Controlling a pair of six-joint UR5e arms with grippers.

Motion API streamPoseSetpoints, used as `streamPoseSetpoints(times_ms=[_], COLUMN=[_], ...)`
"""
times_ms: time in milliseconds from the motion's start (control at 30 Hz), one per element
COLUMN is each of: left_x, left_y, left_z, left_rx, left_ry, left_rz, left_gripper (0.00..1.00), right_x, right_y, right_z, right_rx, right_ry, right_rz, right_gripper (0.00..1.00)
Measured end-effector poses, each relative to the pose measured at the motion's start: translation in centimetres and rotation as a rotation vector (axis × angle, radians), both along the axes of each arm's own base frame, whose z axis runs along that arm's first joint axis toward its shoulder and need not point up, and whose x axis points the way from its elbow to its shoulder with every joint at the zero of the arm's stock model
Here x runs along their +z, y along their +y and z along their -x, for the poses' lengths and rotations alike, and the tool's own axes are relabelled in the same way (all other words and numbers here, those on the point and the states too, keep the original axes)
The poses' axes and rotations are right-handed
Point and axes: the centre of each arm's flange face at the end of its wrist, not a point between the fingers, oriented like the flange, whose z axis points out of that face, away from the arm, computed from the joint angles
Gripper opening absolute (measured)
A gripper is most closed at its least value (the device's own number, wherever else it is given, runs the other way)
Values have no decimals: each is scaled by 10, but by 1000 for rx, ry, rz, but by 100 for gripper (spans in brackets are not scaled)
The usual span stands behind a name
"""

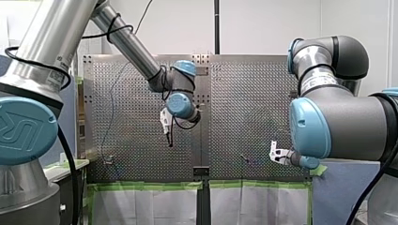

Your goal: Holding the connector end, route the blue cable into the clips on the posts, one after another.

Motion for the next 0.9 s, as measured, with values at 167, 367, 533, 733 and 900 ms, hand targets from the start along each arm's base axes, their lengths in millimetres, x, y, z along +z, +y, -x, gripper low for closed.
streamPoseSetpoints(times_ms=[167, 367, 533, 733, 900], left_x=[6, 11, 15, 19, 22], left_y=[13, 27, 38, 52, 64], left_z=[14, 28, 39, 54, 66], left_rx=[-1, 0, 0, -1, -1], left_ry=[-2, -5, -6, -10, -22], left_rz=[-9, -17, -21, -22, -14], left_gripper=[100, 100, 100, 100, 100], right_x=[-1, 3, 22, 51, 71], right_y=[-1, -4, -10, -13, -8], right_z=[7, 20, 26, 26, 27], right_rx=[-32, -74, -90, -91, -109], right_ry=[24, 49, 52, 69, 88], right_rz=[-6, -11, 8, 21, 26], right_gripper=[0, 0, 0, 0, 0])
